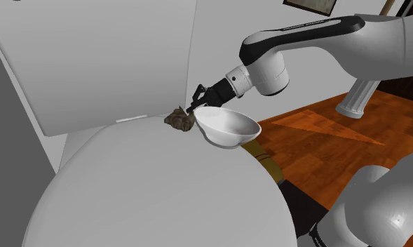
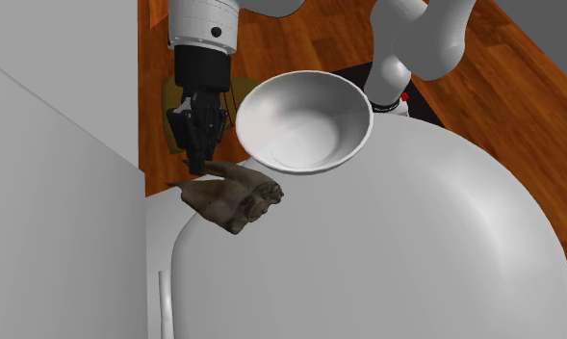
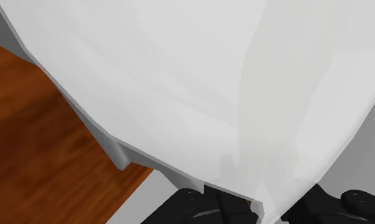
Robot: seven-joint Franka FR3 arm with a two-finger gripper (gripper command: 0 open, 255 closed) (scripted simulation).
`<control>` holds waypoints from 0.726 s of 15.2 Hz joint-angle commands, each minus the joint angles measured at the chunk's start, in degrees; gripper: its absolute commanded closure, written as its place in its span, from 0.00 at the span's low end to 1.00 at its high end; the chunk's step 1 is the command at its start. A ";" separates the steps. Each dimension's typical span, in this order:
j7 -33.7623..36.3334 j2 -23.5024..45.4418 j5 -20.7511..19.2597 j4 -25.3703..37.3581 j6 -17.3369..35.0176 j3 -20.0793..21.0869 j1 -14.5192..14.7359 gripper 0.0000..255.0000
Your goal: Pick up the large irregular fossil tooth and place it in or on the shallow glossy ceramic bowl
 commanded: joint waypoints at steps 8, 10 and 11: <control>0.76 -0.30 -0.56 0.37 -0.41 0.02 -0.12 1.00; 2.25 -0.88 -1.65 1.14 -1.24 0.04 -0.36 1.00; 2.97 -1.15 -2.18 1.55 -1.67 0.05 -0.47 1.00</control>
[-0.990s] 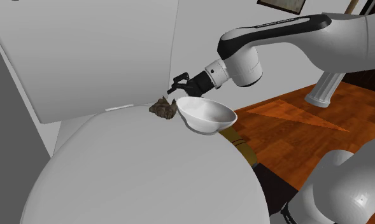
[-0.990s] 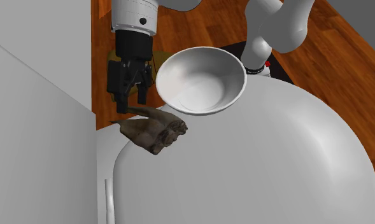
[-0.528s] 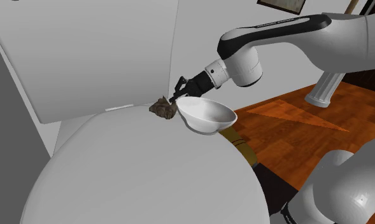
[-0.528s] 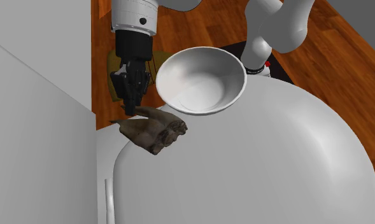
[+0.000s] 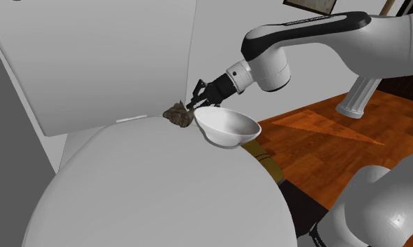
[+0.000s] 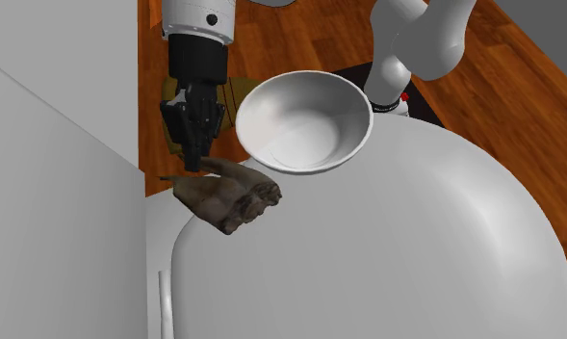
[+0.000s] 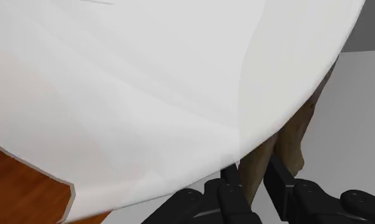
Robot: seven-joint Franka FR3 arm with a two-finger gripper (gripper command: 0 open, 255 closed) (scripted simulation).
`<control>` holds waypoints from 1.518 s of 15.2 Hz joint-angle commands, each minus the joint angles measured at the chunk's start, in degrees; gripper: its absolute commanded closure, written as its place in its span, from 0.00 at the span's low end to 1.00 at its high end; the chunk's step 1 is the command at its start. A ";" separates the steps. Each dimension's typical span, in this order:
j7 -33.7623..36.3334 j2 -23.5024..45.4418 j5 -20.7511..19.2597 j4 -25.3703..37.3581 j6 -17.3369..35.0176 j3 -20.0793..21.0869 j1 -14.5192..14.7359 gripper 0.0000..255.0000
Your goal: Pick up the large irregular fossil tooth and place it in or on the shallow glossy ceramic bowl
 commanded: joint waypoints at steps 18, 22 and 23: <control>12.25 -3.22 -8.29 9.59 -8.76 -0.06 -2.03 1.00; 14.52 -3.32 -9.64 12.20 -10.73 -0.13 -2.36 1.00; 15.07 -3.31 -9.96 12.89 -11.22 -0.15 -2.44 1.00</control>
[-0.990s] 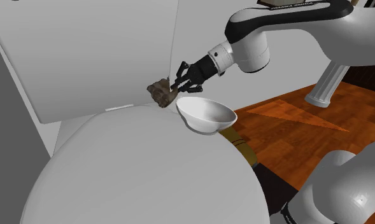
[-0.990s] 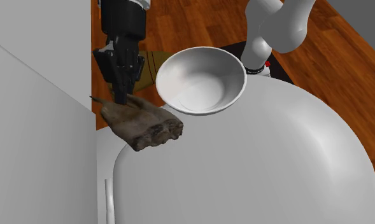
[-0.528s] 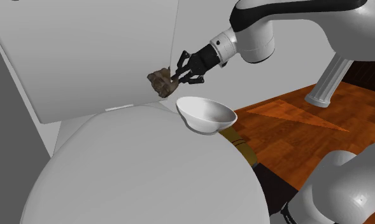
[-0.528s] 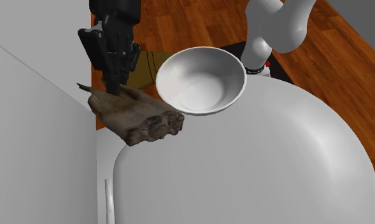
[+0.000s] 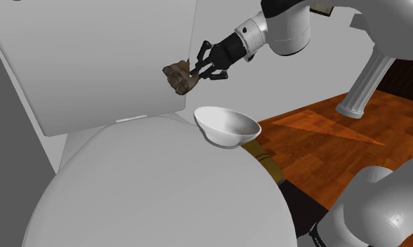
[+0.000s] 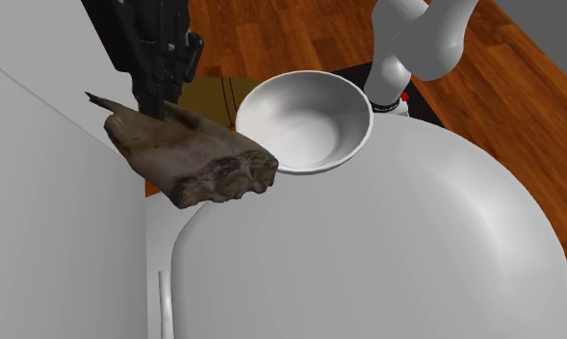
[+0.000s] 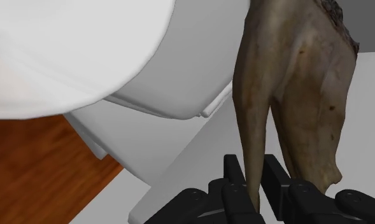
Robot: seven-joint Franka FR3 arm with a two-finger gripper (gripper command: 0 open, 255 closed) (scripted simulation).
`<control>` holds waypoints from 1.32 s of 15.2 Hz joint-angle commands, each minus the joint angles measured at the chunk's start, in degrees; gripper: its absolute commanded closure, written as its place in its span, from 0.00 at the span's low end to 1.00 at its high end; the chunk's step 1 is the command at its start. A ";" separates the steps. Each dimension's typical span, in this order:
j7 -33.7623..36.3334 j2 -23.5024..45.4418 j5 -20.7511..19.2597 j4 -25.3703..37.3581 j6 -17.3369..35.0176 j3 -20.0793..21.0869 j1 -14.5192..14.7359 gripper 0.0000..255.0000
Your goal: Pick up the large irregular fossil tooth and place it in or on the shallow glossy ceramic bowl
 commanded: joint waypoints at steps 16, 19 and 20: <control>2.68 -26.68 -3.33 -18.83 -9.30 -3.69 -2.40 1.00; 1.27 -27.07 -2.65 -21.14 -7.86 -3.55 -2.26 1.00; 0.79 -27.18 -2.41 -21.89 -7.38 -3.51 -2.21 1.00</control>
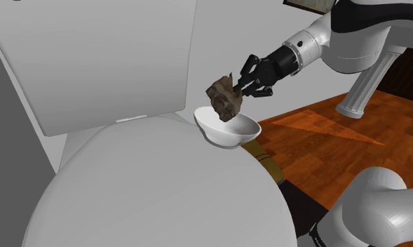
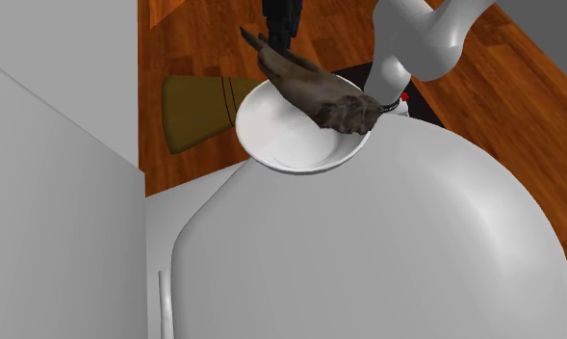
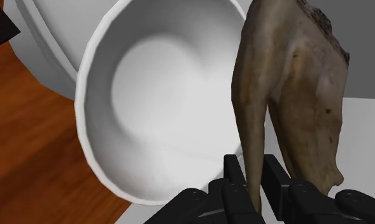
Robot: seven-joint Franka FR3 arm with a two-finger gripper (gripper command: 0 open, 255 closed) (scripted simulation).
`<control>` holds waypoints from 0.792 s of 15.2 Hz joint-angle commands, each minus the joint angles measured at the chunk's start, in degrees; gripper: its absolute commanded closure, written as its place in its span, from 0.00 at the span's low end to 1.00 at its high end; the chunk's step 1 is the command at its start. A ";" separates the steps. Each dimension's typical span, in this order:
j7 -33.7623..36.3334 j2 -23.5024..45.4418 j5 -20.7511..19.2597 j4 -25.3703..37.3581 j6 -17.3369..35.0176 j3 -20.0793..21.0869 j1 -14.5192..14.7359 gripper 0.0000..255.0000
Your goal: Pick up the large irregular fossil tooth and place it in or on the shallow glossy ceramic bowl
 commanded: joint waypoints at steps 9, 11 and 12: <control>-3.84 -0.52 1.90 -5.51 3.68 0.16 0.48 1.00; -3.83 -0.52 1.89 -5.51 3.70 0.14 0.50 1.00; -3.82 -0.52 1.88 -5.51 3.70 0.13 0.52 1.00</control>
